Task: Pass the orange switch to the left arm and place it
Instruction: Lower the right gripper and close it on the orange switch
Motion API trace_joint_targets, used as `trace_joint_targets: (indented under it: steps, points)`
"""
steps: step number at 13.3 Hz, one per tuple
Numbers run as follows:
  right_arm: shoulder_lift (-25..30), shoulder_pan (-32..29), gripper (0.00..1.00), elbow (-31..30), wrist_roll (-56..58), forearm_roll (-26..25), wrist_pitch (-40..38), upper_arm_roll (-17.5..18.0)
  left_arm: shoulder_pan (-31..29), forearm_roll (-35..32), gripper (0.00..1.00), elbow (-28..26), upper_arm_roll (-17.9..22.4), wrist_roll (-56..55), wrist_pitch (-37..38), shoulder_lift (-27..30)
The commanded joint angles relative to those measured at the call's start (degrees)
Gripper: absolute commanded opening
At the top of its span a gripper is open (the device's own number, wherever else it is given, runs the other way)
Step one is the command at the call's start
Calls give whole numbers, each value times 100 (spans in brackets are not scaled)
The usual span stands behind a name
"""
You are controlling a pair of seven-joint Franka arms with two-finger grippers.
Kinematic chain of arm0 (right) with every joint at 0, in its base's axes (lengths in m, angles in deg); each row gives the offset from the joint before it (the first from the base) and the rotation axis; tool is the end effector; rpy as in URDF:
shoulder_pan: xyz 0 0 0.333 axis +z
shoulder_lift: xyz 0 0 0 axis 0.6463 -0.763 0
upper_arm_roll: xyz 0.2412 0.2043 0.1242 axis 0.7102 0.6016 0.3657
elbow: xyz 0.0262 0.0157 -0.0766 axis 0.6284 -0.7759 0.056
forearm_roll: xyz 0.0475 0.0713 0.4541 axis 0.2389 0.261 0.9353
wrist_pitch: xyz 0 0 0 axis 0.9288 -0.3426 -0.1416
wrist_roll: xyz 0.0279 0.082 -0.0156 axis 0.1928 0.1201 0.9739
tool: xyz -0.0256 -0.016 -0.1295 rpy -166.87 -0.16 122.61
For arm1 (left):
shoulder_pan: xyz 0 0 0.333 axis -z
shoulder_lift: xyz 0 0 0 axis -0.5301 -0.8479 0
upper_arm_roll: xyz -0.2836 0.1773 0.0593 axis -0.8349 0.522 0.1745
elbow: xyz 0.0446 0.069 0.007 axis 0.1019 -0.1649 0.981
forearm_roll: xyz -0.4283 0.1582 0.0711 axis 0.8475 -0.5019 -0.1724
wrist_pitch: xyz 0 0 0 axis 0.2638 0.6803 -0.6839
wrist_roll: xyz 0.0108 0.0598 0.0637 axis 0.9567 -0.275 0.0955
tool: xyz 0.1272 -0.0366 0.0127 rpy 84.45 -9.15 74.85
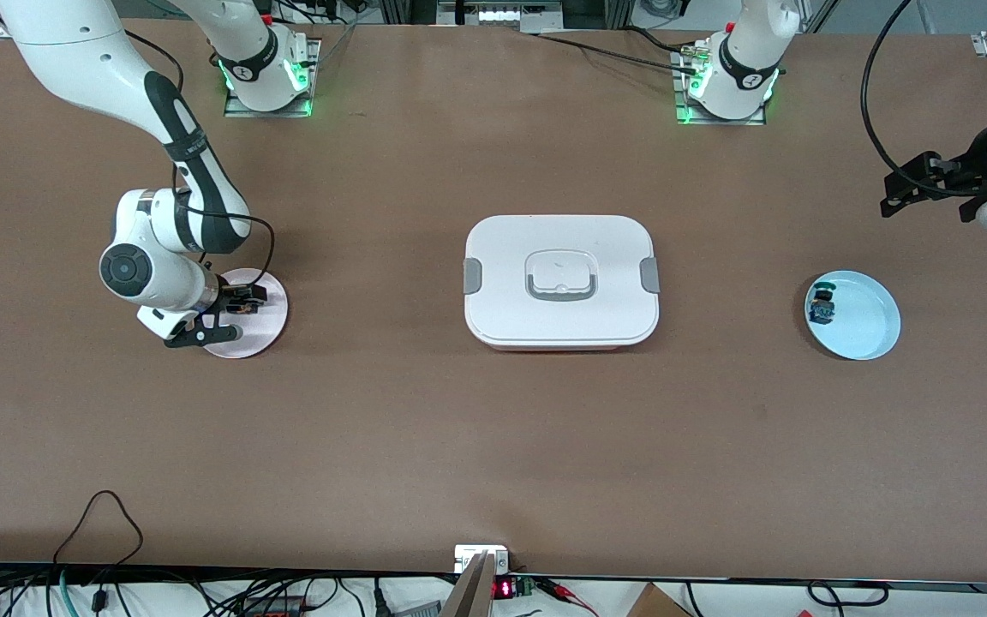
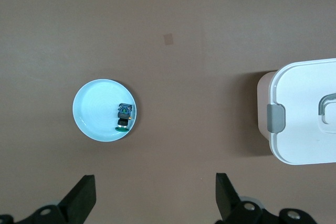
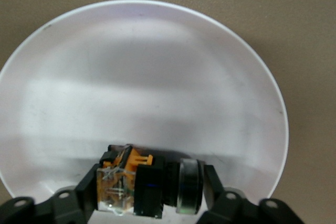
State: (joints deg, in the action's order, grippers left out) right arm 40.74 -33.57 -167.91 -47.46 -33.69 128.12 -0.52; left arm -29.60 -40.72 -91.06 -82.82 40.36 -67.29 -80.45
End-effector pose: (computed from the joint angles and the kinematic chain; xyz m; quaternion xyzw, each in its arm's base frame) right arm 0.6055 0.0260 0.1085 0.9927 0.0736 -0.0938 0.0201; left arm 0.6244 -0.0022 0.6173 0.9995 -0.0271 -0.0149 0.0015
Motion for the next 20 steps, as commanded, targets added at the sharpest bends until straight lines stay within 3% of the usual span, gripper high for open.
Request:
trace_joint_targets:
  steps: [1, 4, 6, 13, 20]
  points:
    - [3, -10, 32, 34, 42, -51, 56, 2, 58, -24, 100, 242, 12, -58, 120, -117]
    - [74, -37, 13, 105, 59, -51, 29, 10, 58, -24, 100, 242, -14, -58, 120, -117]
    - [249, -63, 8, 149, 103, -34, -41, 2, 58, -24, 100, 233, -15, -58, 120, -117]
    - [645, -28, 2, 1175, 569, 88, -1296, 106, 58, -41, 100, 242, -23, -67, 129, -117]
    - [706, -10, 0, 2451, 991, 1090, -2175, 379, 58, -50, 100, 242, -41, -67, 129, -117]
